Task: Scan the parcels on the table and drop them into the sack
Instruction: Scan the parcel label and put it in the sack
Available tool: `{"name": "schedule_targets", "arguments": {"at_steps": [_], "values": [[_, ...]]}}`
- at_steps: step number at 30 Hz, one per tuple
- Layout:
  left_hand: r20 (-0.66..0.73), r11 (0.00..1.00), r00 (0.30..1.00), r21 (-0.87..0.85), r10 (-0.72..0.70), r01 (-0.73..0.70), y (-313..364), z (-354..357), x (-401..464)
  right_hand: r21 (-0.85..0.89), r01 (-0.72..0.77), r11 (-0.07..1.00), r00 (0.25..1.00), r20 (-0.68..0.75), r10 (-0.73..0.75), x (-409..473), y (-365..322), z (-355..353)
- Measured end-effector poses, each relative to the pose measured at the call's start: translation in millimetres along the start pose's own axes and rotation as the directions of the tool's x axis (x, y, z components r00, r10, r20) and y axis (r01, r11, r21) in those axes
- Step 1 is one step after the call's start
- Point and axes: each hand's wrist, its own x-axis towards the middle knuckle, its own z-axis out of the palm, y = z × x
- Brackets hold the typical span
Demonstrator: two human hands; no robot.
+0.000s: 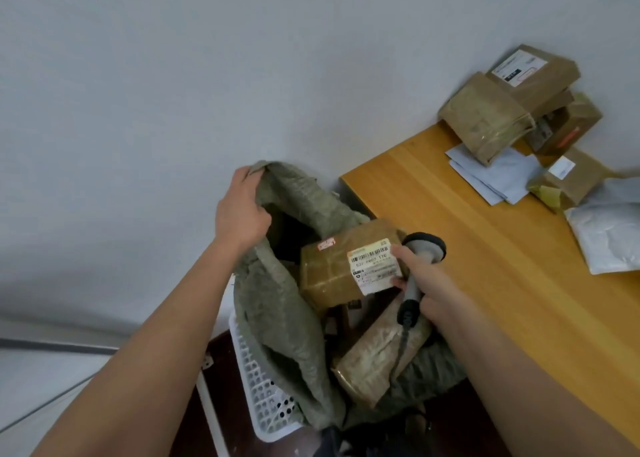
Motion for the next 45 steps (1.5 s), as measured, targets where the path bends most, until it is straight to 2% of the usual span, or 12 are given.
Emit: {"name": "schedule_targets", "arguments": {"at_steps": [3, 7, 11, 15, 20, 27, 30, 35, 38, 40, 43, 45], "values": [[0.042, 1.000, 0.999, 0.002, -0.004, 0.004, 0, 0, -4, 0.030, 0.103, 0.994, 0.994, 0.025, -0.104, 4, 5, 27], [0.128, 0.997, 0.989, 0.039, -0.069, 0.065, -5, 7, -8, -0.072, 0.066, 0.995, 0.984, 0.168, -0.053, -2, 3, 31], [0.173, 0.993, 0.978, 0.023, -0.120, 0.118, -2, 14, -10, -0.133, 0.087, 0.987, 0.984, 0.164, -0.065, -4, 3, 11], [0.060, 0.968, 0.978, -0.140, -0.201, 0.207, 8, 18, -7, -0.056, 0.057, 0.997, 0.987, 0.154, -0.048, 5, -2, -7], [0.127, 0.981, 0.983, -0.128, -0.129, 0.145, 21, 22, -6, 0.005, 0.121, 0.993, 0.983, 0.136, -0.120, 19, 5, -9], [-0.024, 0.965, 0.976, -0.158, -0.216, 0.210, 1, 23, -12, -0.204, 0.108, 0.973, 0.990, 0.110, -0.087, 40, 20, 6], [0.011, 0.972, 0.983, -0.146, -0.182, 0.182, -8, 26, -16, -0.144, 0.081, 0.986, 0.988, 0.141, -0.060, 50, 23, 13], [0.099, 0.958, 0.972, -0.172, -0.214, 0.228, -19, 36, -20, 0.330, 0.133, 0.935, 0.965, 0.171, -0.198, 66, 19, 30], [0.186, 0.955, 0.958, -0.165, -0.216, 0.248, -20, 41, -20, 0.266, 0.182, 0.947, 0.959, 0.166, -0.230, 62, 14, 27], [0.143, 0.951, 0.969, -0.205, -0.204, 0.230, -15, 41, -20, 0.165, 0.208, 0.964, 0.958, 0.166, -0.235, 57, 16, 19], [-0.129, 0.914, 0.947, -0.330, -0.293, 0.237, -11, 36, -16, 0.094, 0.224, 0.970, 0.961, 0.143, -0.236, 55, 19, 2], [-0.072, 0.910, 0.959, -0.342, -0.275, 0.235, -15, 38, -10, 0.049, 0.260, 0.964, 0.960, 0.100, -0.263, 53, 17, -11]]}}
